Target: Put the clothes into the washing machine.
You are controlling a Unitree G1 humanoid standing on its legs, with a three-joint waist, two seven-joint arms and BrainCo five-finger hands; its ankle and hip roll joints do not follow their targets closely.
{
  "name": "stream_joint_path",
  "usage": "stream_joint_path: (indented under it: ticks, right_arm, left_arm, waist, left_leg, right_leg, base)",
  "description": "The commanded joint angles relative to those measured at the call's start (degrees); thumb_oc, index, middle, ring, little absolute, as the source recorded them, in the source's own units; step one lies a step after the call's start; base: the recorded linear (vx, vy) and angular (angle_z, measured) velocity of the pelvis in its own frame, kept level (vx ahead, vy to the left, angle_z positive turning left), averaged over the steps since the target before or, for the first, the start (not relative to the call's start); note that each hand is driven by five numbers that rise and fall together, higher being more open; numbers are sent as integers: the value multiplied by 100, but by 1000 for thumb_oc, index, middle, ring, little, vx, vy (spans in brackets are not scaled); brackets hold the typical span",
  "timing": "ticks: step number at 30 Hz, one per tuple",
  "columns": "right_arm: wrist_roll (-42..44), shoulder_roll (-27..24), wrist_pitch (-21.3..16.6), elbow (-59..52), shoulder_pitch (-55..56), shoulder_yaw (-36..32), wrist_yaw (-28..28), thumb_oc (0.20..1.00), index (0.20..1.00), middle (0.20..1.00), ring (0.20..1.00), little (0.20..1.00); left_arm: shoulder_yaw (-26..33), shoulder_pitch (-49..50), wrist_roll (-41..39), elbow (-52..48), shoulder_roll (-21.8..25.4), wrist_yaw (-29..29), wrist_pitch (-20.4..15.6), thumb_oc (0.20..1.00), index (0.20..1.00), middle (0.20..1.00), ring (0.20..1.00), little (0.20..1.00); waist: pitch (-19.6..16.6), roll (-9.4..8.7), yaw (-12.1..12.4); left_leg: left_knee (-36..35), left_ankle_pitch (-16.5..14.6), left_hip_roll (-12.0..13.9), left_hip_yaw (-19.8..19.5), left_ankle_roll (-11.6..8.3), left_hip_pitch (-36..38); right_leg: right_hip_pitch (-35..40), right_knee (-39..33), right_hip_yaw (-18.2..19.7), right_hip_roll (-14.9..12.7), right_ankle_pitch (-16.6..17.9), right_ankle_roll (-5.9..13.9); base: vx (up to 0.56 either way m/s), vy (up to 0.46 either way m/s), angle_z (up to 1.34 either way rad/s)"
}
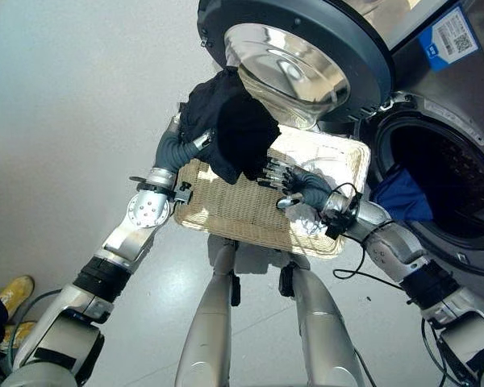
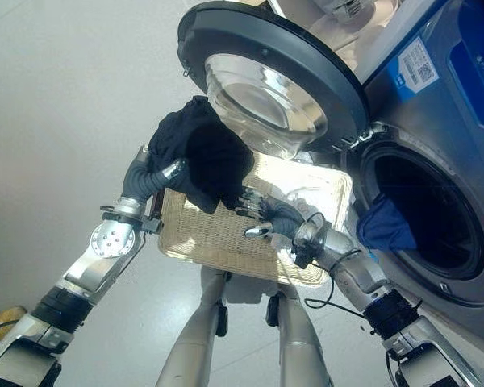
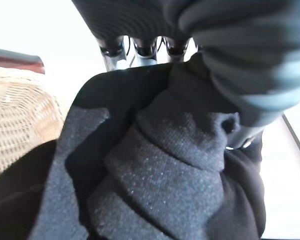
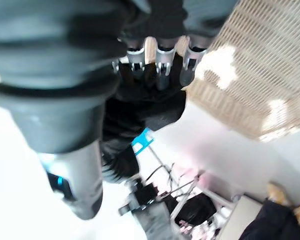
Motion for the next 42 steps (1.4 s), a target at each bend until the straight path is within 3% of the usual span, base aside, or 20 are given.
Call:
stream_joint_path:
  ticks: [1, 7, 10, 11, 13, 14, 15, 17, 18, 26, 29, 33, 35, 38, 42]
  right_arm:
    - [604, 296, -92, -512, 33, -84, 329, 1000, 1000, 1000, 1000, 1000]
    - [892, 585, 65, -499, 55, -99, 88, 1000, 1000, 1000, 1000, 1000]
    - [712, 569, 81, -432, 110, -82, -868, 1000, 1000, 1000, 1000, 1000]
    - [690, 559, 71, -419, 114, -85, -940, 1000, 1000, 1000, 1000, 1000]
    - [866, 551, 42, -291, 224, -100, -1676, 1000, 1000, 1000, 1000, 1000]
    - [866, 551, 42, -291, 224, -100, -1676, 1000, 1000, 1000, 1000, 1000]
    - [1303, 627, 50, -229, 359, -147, -2162, 1000, 1000, 1000, 1000, 1000]
    - [1303, 627, 51, -232, 361, -147, -2165, 1000, 1000, 1000, 1000, 1000]
    - [1608, 852, -99, -166, 552, -216, -2781, 1000, 1000, 1000, 1000, 1000]
    - [2254, 1440, -708, -169, 762, -471, -4070, 1000, 1000, 1000, 1000, 1000]
    - [2221, 1562, -886, -279, 820, -497, -4169, 1000, 1000, 1000, 1000, 1000]
    - [2275, 1606, -790, -338, 853, -444, -3980, 1000, 1000, 1000, 1000, 1000]
    - [2404, 1535, -676, -355, 849, -393, -3635, 1000, 1000, 1000, 1000, 1000]
    - [2501, 1377, -420, -362, 797, -367, -3233, 1000, 1000, 1000, 1000, 1000]
    - [2465, 1161, -368, -319, 691, -267, -2795, 1000, 1000, 1000, 1000, 1000]
  left_arm:
    - [94, -441, 142, -68, -106, -139, -194, 200, 200, 200, 200, 200]
    - [-174, -566, -34, 17, -169, -829, -253, 200, 200, 200, 200, 200]
    - [-399, -526, -131, -279, -191, -1154, -560, 200, 200, 200, 200, 200]
    - [-409, -517, -155, -312, -191, -1156, -590, 200, 200, 200, 200, 200]
    - [-470, -444, -232, -539, -220, -1345, -867, 200, 200, 200, 200, 200]
    - [-470, -444, -232, -539, -220, -1345, -867, 200, 200, 200, 200, 200]
    - [-510, -376, -218, -705, -221, -1499, -1020, 200, 200, 200, 200, 200]
    - [-509, -375, -219, -705, -221, -1499, -1020, 200, 200, 200, 200, 200]
    - [-632, -359, 57, -936, -248, -1484, -1091, 200, 200, 200, 200, 200]
    - [-719, -462, 611, -1104, -222, -1255, -841, 200, 200, 200, 200, 200]
    - [-748, -409, 652, -1124, -183, -1217, -615, 200, 200, 200, 200, 200]
    - [-788, -388, 810, -933, -147, -855, -296, 200, 200, 200, 200, 200]
    - [-795, -339, 1120, -670, -91, -514, -48, 200, 200, 200, 200, 200]
    - [-743, -265, 1055, -405, -5, -361, 209, 200, 200, 200, 200, 200]
    - [-741, -273, 899, 53, 14, -269, 570, 200, 200, 200, 200, 200]
  waist:
    - [-65, -65, -41]
    - [-65, -38, -87]
    - [-65, -6, -130]
    - [-65, -2, -134]
    - [-65, 14, -166]
    - [-65, 14, -166]
    - [-65, 24, -184]
    - [-65, 23, -184]
    - [-65, 45, -229]
    - [-65, 123, -267]
    - [-65, 148, -259]
    - [-65, 167, -244]
    - [-65, 178, -189]
    - [-65, 171, -126]
    - [-65, 135, -99]
  left_leg:
    - [22, -71, -145, 249, -108, -45]
    - [65, -82, -171, 246, -91, -116]
    - [63, -70, -176, 255, -86, -155]
    - [58, -69, -174, 259, -84, -155]
    - [3, -54, -161, 307, -80, -148]
    - [3, -54, -161, 307, -80, -148]
    - [-23, -47, -168, 313, -78, -145]
    - [-24, -47, -168, 313, -78, -144]
    - [-65, -25, -176, 329, -60, -148]
    - [-133, 0, -222, 341, -3, -120]
    - [-125, 3, -230, 346, 13, -131]
    - [-96, 17, -233, 361, 23, -175]
    - [-135, 44, -209, 403, 13, -181]
    - [-168, 74, -172, 436, -11, -185]
    - [-147, 77, -154, 448, -37, -187]
  right_leg:
    - [249, -17, 92, -136, -23, 692]
    - [187, -57, 138, -144, 31, 706]
    - [143, -105, 196, -139, 94, 696]
    - [140, -111, 202, -137, 100, 694]
    - [130, -167, 255, -122, 130, 678]
    - [130, -167, 255, -122, 130, 678]
    - [125, -190, 287, -109, 146, 670]
    - [126, -190, 288, -108, 146, 670]
    - [100, -205, 365, -76, 170, 649]
    - [80, -246, 502, -58, 224, 632]
    - [73, -241, 496, -82, 239, 639]
    - [35, -205, 458, -117, 243, 647]
    - [43, -209, 332, -185, 236, 678]
    - [46, -197, 183, -237, 234, 717]
    - [53, -183, 96, -263, 233, 751]
  base:
    - [0, 0, 0]
    - [0, 0, 0]
    - [0, 0, 0]
    - [3, 35, 0]
    - [-1, 47, -2]
    - [-4, 56, -4]
    - [-3, 30, -3]
    - [1, 47, -3]
    - [5, 70, -2]
    - [2, 49, -4]
    - [0, 10, -1]
    - [0, 0, 0]
    - [0, 0, 0]
    - [0, 0, 0]
    - [0, 0, 0]
